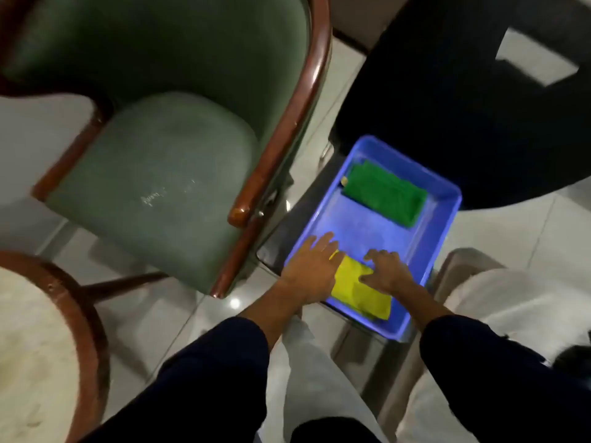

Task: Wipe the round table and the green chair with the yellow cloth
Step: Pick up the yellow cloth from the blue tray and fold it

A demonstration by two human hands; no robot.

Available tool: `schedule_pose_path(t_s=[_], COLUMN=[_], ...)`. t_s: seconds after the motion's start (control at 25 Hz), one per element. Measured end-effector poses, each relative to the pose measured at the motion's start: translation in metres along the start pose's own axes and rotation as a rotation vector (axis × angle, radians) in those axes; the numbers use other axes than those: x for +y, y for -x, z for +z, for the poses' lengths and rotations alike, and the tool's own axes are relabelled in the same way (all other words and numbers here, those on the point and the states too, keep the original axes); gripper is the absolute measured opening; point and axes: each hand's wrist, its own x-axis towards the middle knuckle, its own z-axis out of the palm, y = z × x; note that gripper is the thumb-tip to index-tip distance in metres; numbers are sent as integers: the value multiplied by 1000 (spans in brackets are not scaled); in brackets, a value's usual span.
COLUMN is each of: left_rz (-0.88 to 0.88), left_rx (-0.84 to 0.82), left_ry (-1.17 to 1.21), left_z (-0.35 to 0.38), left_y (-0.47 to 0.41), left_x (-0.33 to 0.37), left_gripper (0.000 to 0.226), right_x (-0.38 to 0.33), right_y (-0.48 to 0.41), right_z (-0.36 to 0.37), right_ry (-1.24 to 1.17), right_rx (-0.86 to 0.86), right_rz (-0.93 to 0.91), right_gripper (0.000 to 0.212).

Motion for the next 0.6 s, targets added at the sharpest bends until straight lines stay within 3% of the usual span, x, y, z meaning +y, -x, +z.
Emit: schedule_pose_path(t_s=[0.08,0.12,0.2,0.28,0.36,0.44,0.52,0.6], left_rz=[-106,-137,-128,-136,-182,-219,-325,-465], left_rx=[-259,-276,-231,-110,-74,-116,-53,56], left_ry=[60,73,60,85,155,242,518,879], left_z=[28,42,50,40,20,0,-12,-22], left_y=[-8,-7,-8,-15,-22,-18,1,33], left_x=[6,6,6,6,-1,-9,-17,-31], left_gripper=[61,63,70,80,78,53,38,42], right_x=[12,15,12,3,-11,-26,-46,-75], right_y=[-5,-2,7,16,28,35,40,42], right_z=[21,28,29,8,-25,-64,-98,-110], right_ry=[147,152,200,227,-1,-341,-559,-589], right_rx=[-20,-21,-1,117,173,185,162,173], right_rz=[90,121,49,-217,-406,-393,-322,-334], right_gripper=[58,56,45,32,21,21,34,27])
